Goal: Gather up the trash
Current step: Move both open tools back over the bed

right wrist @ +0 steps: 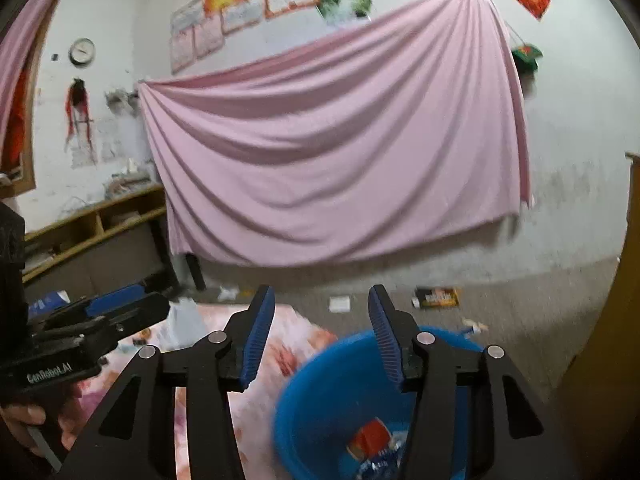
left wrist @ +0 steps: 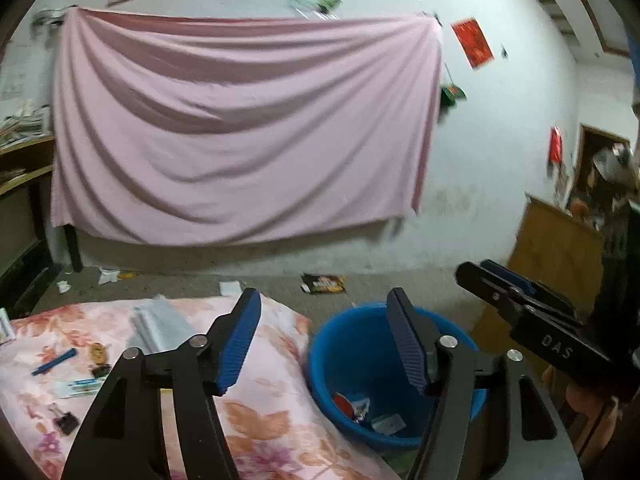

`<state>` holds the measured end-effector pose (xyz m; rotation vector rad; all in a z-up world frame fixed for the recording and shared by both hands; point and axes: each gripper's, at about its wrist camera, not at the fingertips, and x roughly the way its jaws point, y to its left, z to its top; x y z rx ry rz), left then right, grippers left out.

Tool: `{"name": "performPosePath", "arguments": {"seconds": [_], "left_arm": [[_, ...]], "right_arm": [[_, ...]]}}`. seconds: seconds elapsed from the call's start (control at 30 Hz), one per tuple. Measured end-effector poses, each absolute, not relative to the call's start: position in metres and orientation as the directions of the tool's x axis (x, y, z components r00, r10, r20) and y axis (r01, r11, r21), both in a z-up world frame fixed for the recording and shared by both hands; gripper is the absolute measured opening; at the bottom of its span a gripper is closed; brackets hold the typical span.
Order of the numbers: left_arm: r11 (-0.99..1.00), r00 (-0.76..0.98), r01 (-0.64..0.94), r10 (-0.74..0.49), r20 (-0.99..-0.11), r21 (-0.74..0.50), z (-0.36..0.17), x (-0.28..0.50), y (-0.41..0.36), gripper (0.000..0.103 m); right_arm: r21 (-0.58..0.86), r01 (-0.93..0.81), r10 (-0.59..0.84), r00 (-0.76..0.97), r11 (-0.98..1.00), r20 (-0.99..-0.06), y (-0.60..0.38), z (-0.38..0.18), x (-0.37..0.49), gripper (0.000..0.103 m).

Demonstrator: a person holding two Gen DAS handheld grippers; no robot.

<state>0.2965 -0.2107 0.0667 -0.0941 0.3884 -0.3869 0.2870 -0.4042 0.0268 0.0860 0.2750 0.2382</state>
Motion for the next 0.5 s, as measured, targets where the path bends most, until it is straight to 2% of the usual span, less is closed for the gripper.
{"name": "performPosePath", "arguments": {"seconds": [0.03, 0.07, 0.1, 0.13, 0.27, 0.37, 0.5], "left_arm": [[0.929, 0.865, 0.331, -0.368, -0.340, -0.163, 0.069, 0.295, -0.204, 0.069], [0.936, 0.878, 0.312, -0.350, -0.327, -0.163, 0.072, 0.293, -0.198, 0.075], [0.943, 0.893, 0.289, -0.328, -0.308, -0.165, 0.075, 0.290, -0.189, 0.088], [0.951, 0.909, 0.259, -0.300, -0.290, -0.171, 0.077, 0.287, -0.180, 0.098], [0.966, 0.949, 0.143, -0.195, -0.247, -0.214, 0.084, 0.279, -0.145, 0.101], [0.973, 0.973, 0.078, -0.122, -0.196, -0.218, 0.089, 0.269, -0.122, 0.101], [0.980, 0.987, 0.049, -0.077, -0.140, -0.192, 0.089, 0.254, -0.099, 0.101]], "right_arm": [[0.116, -0.227, 0.249, 0.939, 0.967, -0.237, -0.401, 0.030, 0.285, 0.054], [0.116, -0.233, 0.254, 0.944, 0.965, -0.213, -0.397, 0.033, 0.284, 0.064], [0.116, -0.240, 0.258, 0.948, 0.964, -0.186, -0.394, 0.036, 0.281, 0.077], [0.114, -0.246, 0.262, 0.953, 0.963, -0.155, -0.389, 0.038, 0.279, 0.080], [0.089, -0.282, 0.289, 0.953, 0.955, -0.087, -0.369, 0.046, 0.276, 0.089], [0.079, -0.308, 0.312, 0.949, 0.948, -0.042, -0.355, 0.047, 0.274, 0.103], [0.077, -0.349, 0.350, 0.937, 0.934, 0.009, -0.338, 0.048, 0.272, 0.103]]}}
